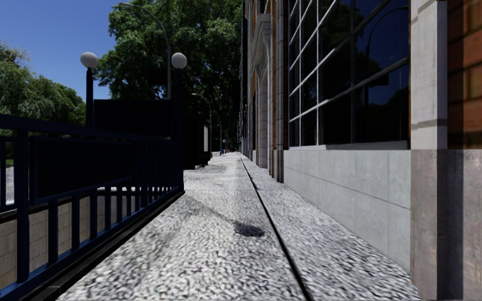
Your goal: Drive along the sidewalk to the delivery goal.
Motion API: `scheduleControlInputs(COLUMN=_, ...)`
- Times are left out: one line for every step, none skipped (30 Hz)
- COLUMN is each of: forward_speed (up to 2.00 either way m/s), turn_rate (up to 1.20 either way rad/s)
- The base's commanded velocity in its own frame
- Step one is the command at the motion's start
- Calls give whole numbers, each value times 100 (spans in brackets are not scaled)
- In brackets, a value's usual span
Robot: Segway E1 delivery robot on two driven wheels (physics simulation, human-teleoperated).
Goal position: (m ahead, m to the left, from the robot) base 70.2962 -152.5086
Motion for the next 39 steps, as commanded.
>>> scheduleControlInputs(forward_speed=154, turn_rate=0)
scheduleControlInputs(forward_speed=154, turn_rate=0)
scheduleControlInputs(forward_speed=155, turn_rate=0)
scheduleControlInputs(forward_speed=174, turn_rate=0)
scheduleControlInputs(forward_speed=174, turn_rate=0)
scheduleControlInputs(forward_speed=188, turn_rate=0)
scheduleControlInputs(forward_speed=200, turn_rate=0)
scheduleControlInputs(forward_speed=200, turn_rate=0)
scheduleControlInputs(forward_speed=200, turn_rate=0)
scheduleControlInputs(forward_speed=200, turn_rate=0)
scheduleControlInputs(forward_speed=200, turn_rate=0)
scheduleControlInputs(forward_speed=200, turn_rate=0)
scheduleControlInputs(forward_speed=200, turn_rate=0)
scheduleControlInputs(forward_speed=200, turn_rate=0)
scheduleControlInputs(forward_speed=200, turn_rate=0)
scheduleControlInputs(forward_speed=200, turn_rate=0)
scheduleControlInputs(forward_speed=200, turn_rate=0)
scheduleControlInputs(forward_speed=200, turn_rate=0)
scheduleControlInputs(forward_speed=200, turn_rate=0)
scheduleControlInputs(forward_speed=200, turn_rate=0)
scheduleControlInputs(forward_speed=200, turn_rate=0)
scheduleControlInputs(forward_speed=200, turn_rate=0)
scheduleControlInputs(forward_speed=200, turn_rate=0)
scheduleControlInputs(forward_speed=200, turn_rate=0)
scheduleControlInputs(forward_speed=200, turn_rate=0)
scheduleControlInputs(forward_speed=200, turn_rate=0)
scheduleControlInputs(forward_speed=200, turn_rate=0)
scheduleControlInputs(forward_speed=200, turn_rate=0)
scheduleControlInputs(forward_speed=200, turn_rate=0)
scheduleControlInputs(forward_speed=200, turn_rate=0)
scheduleControlInputs(forward_speed=200, turn_rate=0)
scheduleControlInputs(forward_speed=200, turn_rate=0)
scheduleControlInputs(forward_speed=200, turn_rate=0)
scheduleControlInputs(forward_speed=200, turn_rate=0)
scheduleControlInputs(forward_speed=200, turn_rate=0)
scheduleControlInputs(forward_speed=200, turn_rate=0)
scheduleControlInputs(forward_speed=200, turn_rate=0)
scheduleControlInputs(forward_speed=200, turn_rate=0)
scheduleControlInputs(forward_speed=200, turn_rate=0)
